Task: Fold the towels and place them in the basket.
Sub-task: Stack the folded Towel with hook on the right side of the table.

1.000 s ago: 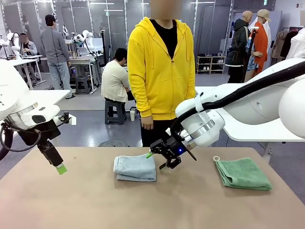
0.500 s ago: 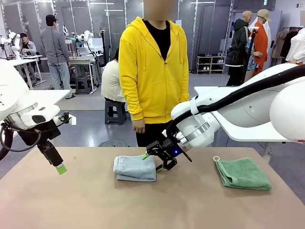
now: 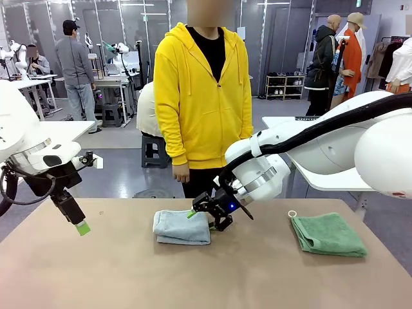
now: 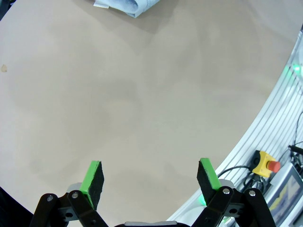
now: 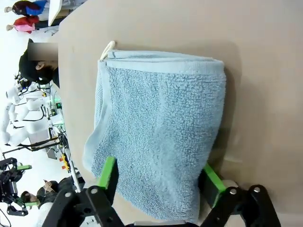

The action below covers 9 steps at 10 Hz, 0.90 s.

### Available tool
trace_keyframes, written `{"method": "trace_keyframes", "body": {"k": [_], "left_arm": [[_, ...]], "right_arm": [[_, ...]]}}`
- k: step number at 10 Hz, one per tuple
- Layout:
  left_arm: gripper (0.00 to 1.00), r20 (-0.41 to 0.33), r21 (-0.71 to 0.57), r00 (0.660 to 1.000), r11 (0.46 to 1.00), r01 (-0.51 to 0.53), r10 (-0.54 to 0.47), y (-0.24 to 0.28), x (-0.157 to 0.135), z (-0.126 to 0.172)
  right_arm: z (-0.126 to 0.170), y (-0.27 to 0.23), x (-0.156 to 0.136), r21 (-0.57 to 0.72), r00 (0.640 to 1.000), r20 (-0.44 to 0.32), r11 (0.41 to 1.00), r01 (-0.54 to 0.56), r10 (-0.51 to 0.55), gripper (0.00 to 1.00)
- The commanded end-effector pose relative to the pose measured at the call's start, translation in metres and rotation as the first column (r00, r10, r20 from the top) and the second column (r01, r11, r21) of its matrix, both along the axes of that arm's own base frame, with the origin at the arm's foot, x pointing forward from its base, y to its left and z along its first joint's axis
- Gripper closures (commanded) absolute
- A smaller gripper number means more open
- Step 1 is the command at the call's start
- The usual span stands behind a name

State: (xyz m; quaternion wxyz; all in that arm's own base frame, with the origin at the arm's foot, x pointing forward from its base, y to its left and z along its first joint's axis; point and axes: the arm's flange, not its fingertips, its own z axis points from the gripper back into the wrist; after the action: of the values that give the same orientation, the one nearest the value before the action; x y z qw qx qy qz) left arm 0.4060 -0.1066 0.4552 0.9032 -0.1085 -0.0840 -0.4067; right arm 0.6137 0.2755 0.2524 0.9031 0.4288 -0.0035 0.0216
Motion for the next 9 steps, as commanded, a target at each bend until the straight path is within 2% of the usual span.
{"method": "trace_keyframes", "body": {"k": [1,2,5,9], "left_arm": [[0.0,0.003,0.014,1.0,1.0,0.005,-0.005,0.001,0.002,0.001],[0.0,0.003,0.014,1.0,1.0,0.005,-0.005,0.001,0.002,0.001],[0.0,0.003,0.014,1.0,1.0,0.005,-0.005,0.001,0.002,0.001],[0.0,0.003,0.014,1.0,1.0,0.005,-0.005,0.001,0.002,0.001]], "right_arm": [[-0.005,0.005,0.003,0.004,0.999,-0.007,0.999,0.036,-0.036,0.83],[-0.005,0.006,0.002,0.003,0.999,-0.007,0.999,0.042,-0.042,1.0],[-0.004,0.012,0.0,-0.008,0.999,-0.005,0.999,0.048,-0.048,0.97],[-0.001,0.022,-0.001,-0.017,0.999,0.003,0.999,0.048,-0.048,1.0]]}}
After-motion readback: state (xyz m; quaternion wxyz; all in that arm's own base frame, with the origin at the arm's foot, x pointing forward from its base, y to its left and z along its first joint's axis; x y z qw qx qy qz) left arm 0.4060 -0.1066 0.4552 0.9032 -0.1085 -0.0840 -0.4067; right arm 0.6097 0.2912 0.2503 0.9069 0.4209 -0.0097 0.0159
